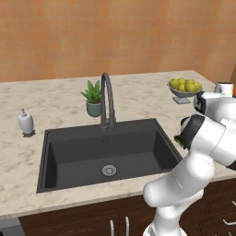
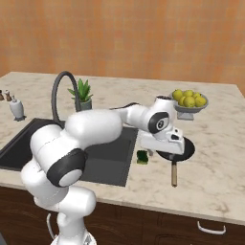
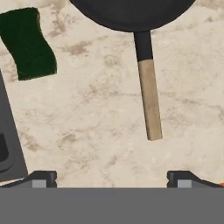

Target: Pick the pan and sponge and place them into the sink. Then turn on the water.

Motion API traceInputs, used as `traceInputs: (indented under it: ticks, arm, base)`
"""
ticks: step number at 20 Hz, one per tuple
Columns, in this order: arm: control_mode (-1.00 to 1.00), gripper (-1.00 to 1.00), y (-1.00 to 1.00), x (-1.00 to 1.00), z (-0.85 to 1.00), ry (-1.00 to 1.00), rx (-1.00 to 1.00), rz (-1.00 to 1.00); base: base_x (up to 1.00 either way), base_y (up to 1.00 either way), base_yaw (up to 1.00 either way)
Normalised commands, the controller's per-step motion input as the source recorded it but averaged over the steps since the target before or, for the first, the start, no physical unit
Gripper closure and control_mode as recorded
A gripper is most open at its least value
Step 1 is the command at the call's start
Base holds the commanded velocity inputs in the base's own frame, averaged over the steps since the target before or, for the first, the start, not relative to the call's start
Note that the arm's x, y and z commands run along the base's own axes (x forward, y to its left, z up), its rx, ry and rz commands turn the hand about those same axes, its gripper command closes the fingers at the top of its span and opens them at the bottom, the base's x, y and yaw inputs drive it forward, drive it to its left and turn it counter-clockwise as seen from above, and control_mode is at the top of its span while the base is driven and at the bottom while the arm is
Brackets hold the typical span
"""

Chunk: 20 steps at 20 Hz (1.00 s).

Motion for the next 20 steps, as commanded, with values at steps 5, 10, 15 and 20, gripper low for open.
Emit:
traceInputs:
  ticks: [5, 10, 15, 20]
  arm:
    - [-1.0, -1.0, -0.11, 0.32, -0.3, 0.0, 0.05, 0.0]
    - [-1.0, -1.0, -0.21, 0.25, -0.31, 0.02, 0.01, 0.0]
    - [-1.0, -1.0, -0.2, 0.14, -0.24, 0.03, 0.01, 0.0]
    - [-1.0, -1.0, -0.18, 0.2, -0.28, 0.01, 0.02, 0.0]
  base:
    - [0.0, 0.0, 0.0]
    - [0.0, 0.0, 0.0]
    - [0.0, 0.0, 0.0]
    - [0.0, 0.0, 0.0]
